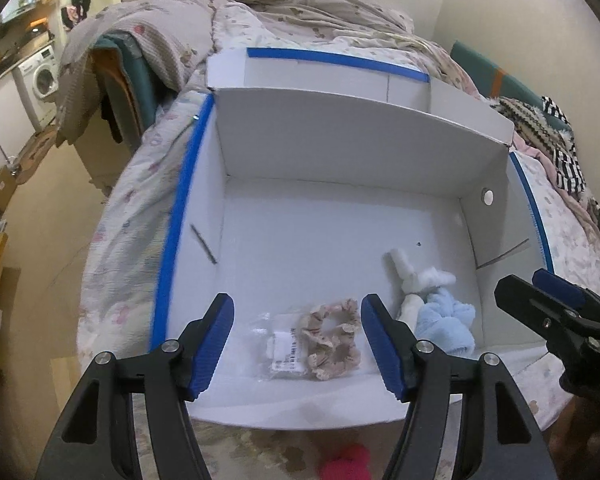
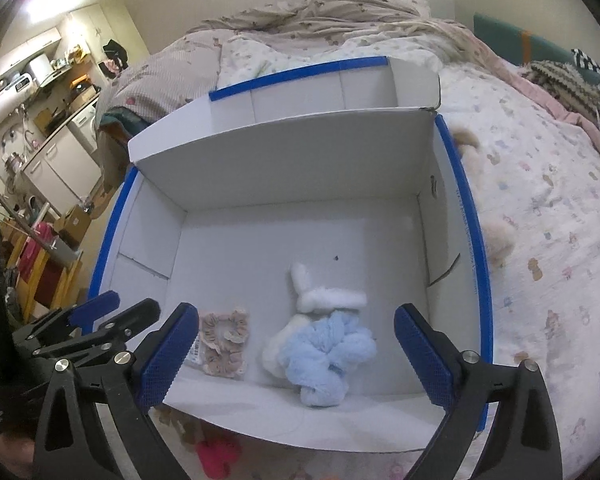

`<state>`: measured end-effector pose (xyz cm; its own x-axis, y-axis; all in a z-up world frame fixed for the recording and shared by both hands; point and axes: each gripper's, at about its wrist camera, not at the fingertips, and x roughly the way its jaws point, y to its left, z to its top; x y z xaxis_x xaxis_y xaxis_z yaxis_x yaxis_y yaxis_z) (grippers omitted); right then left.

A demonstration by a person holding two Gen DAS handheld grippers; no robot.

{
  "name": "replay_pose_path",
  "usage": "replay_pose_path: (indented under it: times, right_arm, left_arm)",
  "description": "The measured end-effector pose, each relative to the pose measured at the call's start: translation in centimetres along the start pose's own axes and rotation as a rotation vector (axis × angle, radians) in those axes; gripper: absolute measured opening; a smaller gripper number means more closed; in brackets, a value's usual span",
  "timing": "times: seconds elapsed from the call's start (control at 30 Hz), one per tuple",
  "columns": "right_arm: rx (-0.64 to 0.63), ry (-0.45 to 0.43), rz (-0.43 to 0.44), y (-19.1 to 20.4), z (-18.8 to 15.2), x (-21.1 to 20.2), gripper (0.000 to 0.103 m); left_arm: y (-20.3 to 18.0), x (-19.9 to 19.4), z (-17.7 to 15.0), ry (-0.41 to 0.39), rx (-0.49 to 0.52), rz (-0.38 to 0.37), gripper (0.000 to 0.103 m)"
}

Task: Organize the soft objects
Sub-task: 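Withdraw both tools and lower the left tool onto a white tissue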

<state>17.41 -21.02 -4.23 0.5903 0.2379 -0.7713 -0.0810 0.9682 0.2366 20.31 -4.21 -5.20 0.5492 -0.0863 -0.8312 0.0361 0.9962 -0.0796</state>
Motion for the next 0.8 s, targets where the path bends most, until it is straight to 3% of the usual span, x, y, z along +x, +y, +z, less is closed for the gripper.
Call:
replay_pose_path:
  times: [0.57, 0.8]
  right_arm:
    - [-0.024, -0.019, 0.056, 1.2, -3.2, -2.5, 0.103]
    - [-0.027, -0.033, 0.049, 1.3, -5.1, -3.6, 0.103]
  left_arm:
    - [3.3, -3.7, -3.4, -0.003, -0.017, 0.076, 0.064]
    - [5.7, -4.3, -5.4, 0.033, -0.087, 0.098, 0.064]
